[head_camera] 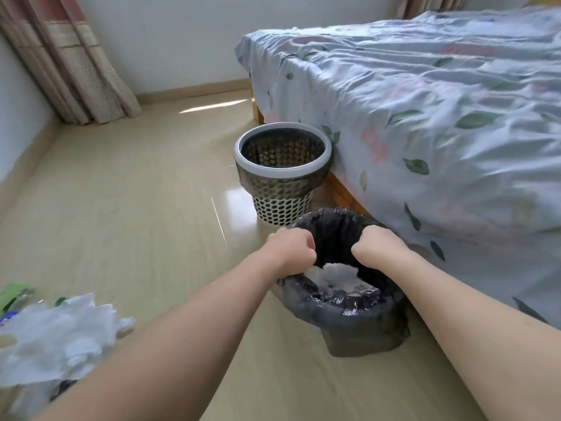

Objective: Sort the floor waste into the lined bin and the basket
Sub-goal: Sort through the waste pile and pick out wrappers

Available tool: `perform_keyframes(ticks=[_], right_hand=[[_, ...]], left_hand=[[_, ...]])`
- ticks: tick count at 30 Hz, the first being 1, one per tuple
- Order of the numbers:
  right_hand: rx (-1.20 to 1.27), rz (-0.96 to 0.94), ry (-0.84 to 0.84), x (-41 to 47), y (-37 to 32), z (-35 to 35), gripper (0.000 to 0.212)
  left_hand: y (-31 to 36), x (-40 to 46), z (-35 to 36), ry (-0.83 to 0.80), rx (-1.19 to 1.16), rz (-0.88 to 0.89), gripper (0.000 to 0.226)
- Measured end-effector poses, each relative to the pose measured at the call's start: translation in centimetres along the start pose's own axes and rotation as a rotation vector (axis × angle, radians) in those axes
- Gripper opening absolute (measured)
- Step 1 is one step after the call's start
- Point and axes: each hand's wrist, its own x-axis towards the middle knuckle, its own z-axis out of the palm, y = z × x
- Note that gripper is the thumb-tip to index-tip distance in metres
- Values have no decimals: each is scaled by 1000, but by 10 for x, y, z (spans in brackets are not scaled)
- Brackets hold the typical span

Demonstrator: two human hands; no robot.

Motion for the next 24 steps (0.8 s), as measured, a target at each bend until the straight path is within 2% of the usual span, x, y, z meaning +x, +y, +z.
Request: perform_keyframes(ticks=[4,6,12,17,20,24], right_hand=[[40,-226,89,-15,-62,11,11],[36,-391,68,-31,-114,30,20],[-86,-685,-229,-111,-271,123,25],[-163,-794,-439,-192,-359,237,29],[-225,-863,-559,-239,-384,308,15],[-270,-827,-677,-282,-392,396,26]], left_hand=[[-63,-39,-38,116,-47,-98,29],[-115,-76,-56,106,-47,-169,29],[-288,-210,-67,30,-28,-480,27],[-397,-328,-42,6,-122,-658,21],[-447,-384,-7,3,-241,-768,19],[-501,-430,52,1,-381,-879,19]])
